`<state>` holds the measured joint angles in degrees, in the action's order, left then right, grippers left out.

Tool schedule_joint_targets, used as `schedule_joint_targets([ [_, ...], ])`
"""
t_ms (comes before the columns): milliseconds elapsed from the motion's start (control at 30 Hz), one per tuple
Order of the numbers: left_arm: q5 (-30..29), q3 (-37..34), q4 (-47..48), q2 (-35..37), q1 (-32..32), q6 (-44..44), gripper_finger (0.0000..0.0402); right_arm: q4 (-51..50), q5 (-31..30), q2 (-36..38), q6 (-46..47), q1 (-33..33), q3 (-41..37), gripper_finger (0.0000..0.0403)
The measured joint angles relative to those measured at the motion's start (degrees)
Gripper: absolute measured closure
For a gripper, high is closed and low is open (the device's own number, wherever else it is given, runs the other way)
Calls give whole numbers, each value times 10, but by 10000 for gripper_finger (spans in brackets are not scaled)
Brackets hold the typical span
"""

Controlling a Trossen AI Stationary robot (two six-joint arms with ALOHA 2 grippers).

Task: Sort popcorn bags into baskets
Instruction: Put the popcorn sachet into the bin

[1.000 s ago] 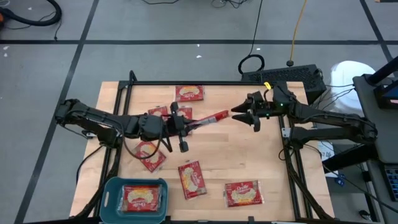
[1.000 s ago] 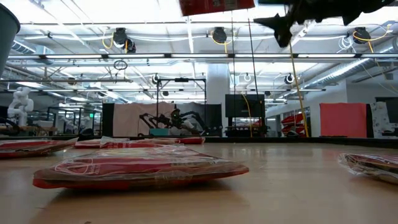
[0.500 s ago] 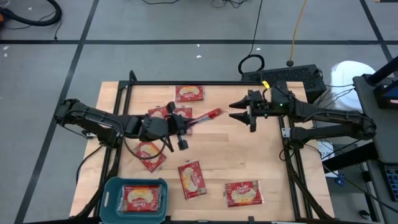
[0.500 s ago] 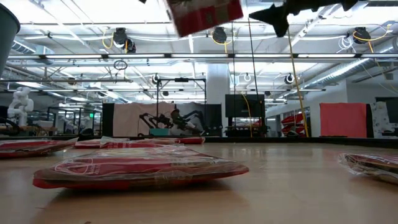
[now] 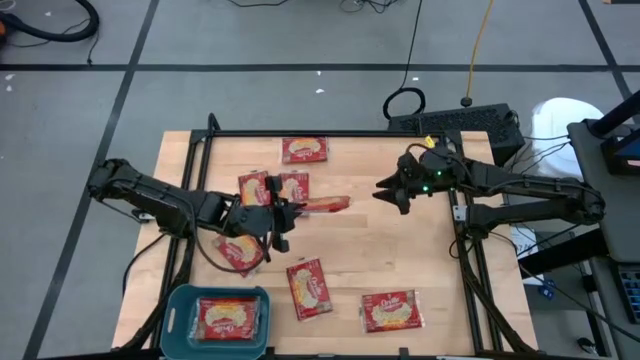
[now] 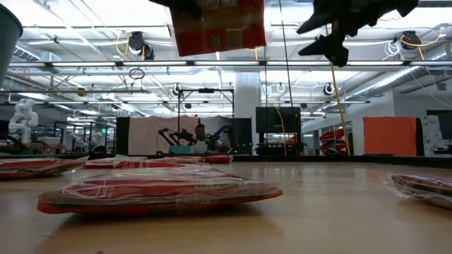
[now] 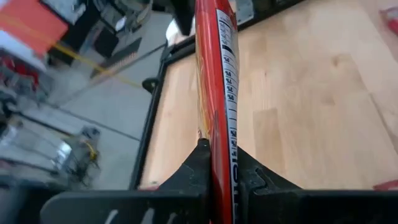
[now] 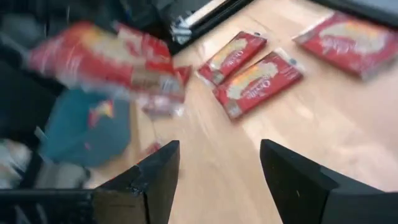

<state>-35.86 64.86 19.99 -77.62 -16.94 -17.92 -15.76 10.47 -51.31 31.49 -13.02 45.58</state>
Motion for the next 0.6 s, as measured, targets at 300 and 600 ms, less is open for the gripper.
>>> schedule_joint_targets([
  [300, -70, 0, 41, 0, -45, -41, 380, 230, 58, -20, 273, 32, 0, 188],
  [600, -127, 0, 68, -4, -118, -8, 375, 281, -27, -77, 279, 122, 0, 188],
])
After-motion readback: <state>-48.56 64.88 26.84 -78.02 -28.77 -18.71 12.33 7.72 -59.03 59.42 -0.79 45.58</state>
